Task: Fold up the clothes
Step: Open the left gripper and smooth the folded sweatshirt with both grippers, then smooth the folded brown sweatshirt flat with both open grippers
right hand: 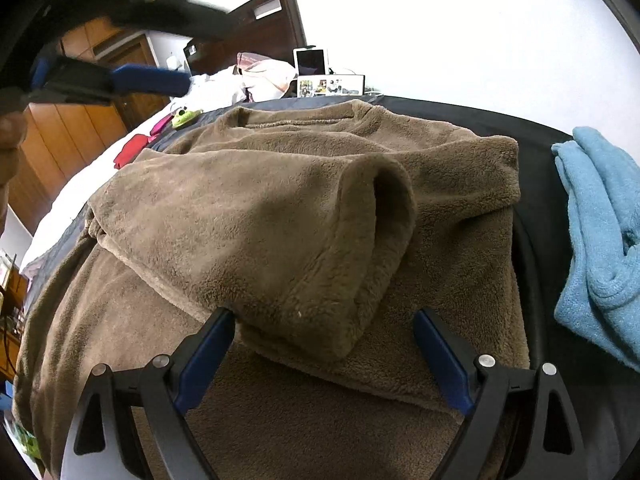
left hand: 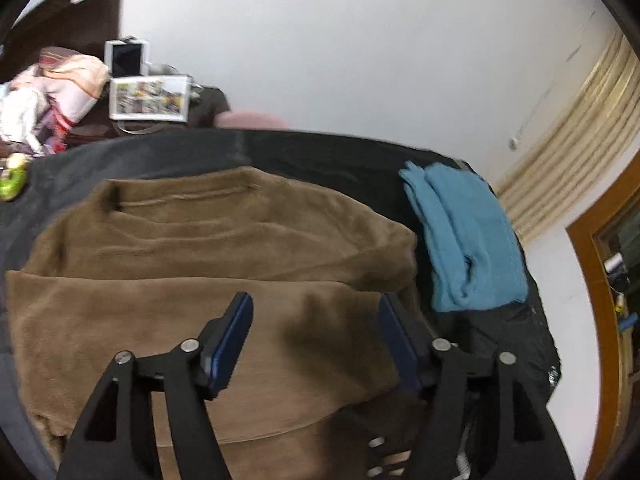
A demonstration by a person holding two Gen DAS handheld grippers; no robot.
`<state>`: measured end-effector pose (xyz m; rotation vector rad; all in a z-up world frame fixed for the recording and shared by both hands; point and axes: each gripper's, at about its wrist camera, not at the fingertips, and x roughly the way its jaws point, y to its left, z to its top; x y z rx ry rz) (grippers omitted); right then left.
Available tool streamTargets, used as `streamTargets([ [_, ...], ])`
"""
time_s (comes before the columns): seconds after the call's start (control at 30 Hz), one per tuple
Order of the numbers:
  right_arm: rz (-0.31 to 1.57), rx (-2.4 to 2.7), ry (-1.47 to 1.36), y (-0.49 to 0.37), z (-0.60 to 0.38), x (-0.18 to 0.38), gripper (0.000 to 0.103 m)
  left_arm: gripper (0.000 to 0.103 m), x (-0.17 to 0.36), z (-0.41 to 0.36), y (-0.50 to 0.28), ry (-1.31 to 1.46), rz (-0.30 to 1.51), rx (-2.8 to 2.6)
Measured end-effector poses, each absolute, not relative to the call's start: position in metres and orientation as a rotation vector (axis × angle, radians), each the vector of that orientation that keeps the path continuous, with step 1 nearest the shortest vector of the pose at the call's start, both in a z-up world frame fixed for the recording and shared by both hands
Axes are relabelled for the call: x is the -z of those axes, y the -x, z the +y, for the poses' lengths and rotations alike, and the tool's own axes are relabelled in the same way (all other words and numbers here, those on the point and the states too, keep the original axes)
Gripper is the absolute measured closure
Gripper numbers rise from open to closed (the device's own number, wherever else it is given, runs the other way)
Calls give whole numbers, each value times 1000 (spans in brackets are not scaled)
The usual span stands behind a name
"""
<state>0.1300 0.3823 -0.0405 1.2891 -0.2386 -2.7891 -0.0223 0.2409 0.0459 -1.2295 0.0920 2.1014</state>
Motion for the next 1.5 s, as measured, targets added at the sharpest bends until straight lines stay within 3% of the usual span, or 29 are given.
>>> streamTargets([
  [0.2,-343,2856,-1168,-139,395,27,10,27,-26,159,31,1259,161,-2282],
  [0.4,-272,2919,-1031,-145,389,12,10,27,17,91,39,1350,210,-2391],
  [0.67,-50,2832,-1248,-121,363,28,10,27,58,72,46,1324,230,-2385],
  [0.8,-63,2829,-1416,-102,380,44,10,27,64,72,43,1282,290,-2378],
  [0.97,153,2898,-1437,-100,371,43,2,27,58,66,35,1270,268,-2354],
  [1.5,30,2675,-1291,-195,319,5,2,23,52,-49,-64,1338,109,-2336],
])
